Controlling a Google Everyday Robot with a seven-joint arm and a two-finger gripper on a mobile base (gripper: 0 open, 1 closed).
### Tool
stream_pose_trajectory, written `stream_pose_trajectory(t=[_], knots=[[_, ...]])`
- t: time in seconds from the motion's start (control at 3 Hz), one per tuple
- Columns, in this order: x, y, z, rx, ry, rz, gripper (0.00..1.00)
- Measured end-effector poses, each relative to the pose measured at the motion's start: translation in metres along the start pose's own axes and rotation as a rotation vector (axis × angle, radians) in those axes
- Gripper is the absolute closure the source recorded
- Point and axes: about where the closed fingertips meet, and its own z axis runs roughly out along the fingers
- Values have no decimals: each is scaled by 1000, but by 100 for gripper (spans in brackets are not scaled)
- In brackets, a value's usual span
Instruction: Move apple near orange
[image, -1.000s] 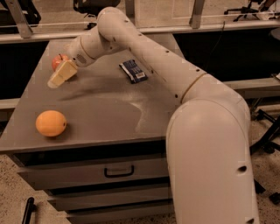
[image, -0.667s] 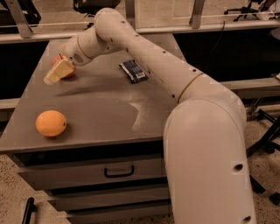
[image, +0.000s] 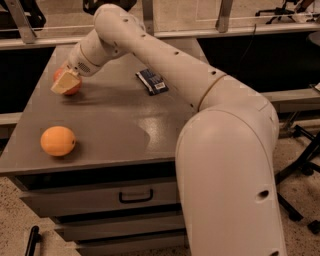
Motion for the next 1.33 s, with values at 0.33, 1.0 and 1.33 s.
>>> stream_pose_trajectory(t=[0.33, 1.0, 1.33], knots=[[-3, -1, -2, 0, 0, 0, 87], [-8, 6, -18, -27, -8, -16, 100], [-24, 29, -78, -112, -42, -71, 100]])
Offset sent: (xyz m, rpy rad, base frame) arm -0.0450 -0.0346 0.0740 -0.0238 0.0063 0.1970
